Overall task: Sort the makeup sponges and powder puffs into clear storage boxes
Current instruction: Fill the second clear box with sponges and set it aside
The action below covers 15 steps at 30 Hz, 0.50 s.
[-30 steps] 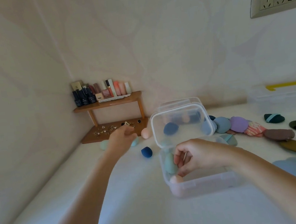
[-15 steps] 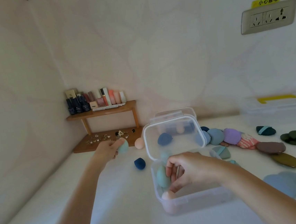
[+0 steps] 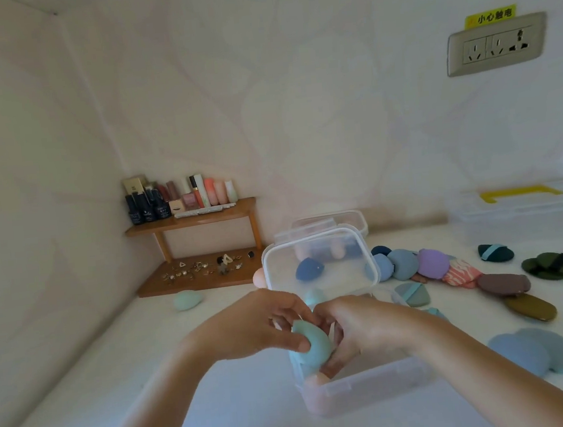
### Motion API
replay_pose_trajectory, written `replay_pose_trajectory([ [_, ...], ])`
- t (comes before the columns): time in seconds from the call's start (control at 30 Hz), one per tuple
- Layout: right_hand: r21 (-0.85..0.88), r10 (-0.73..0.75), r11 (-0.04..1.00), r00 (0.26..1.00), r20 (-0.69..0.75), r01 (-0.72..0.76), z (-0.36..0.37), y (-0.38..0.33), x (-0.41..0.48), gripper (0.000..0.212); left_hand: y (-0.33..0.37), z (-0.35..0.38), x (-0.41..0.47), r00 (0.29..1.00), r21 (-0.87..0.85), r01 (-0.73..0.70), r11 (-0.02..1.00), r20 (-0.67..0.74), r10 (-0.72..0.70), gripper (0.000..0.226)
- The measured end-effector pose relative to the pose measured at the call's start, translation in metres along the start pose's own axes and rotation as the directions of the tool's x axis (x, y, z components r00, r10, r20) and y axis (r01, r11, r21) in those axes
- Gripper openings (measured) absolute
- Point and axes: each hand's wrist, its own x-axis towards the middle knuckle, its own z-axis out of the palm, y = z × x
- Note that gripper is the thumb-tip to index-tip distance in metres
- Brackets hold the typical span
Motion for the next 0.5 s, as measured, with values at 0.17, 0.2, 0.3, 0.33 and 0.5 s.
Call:
replay_pose_trajectory([
  [0.17, 0.005, -0.015, 1.0, 1.0, 0.027, 0.015, 0.0, -0.002, -0.002, 0.048, 0.008, 0.008, 0.005, 1.0, 0.238, 0.004, 0.971, 0.002, -0.005, 0.02],
  [0.2, 0.002, -0.018, 1.0, 0.999, 0.028, 0.018, -0.001, -0.004, -0.003, 0.046, 0.009, 0.009, 0.005, 1.0, 0.281, 0.004, 0.96, 0.009, -0.006, 0.021],
  [0.3, -0.014, -0.009, 1.0, 1.0, 0.023, 0.009, -0.001, -0.006, -0.004, 0.042, 0.011, 0.011, 0.007, 0.998, 0.367, 0.014, 0.93, 0.054, -0.036, 0.026],
  [0.33, -0.012, -0.006, 1.0, 1.0, 0.019, 0.007, -0.001, -0.006, -0.004, 0.04, 0.011, 0.011, 0.008, 0.996, 0.384, 0.018, 0.923, 0.074, -0.05, 0.027],
  [0.5, -0.009, -0.01, 1.0, 1.0, -0.003, 0.01, 0.003, -0.005, -0.004, 0.036, 0.017, 0.016, 0.009, 0.99, 0.518, 0.051, 0.854, 0.086, -0.111, 0.026],
])
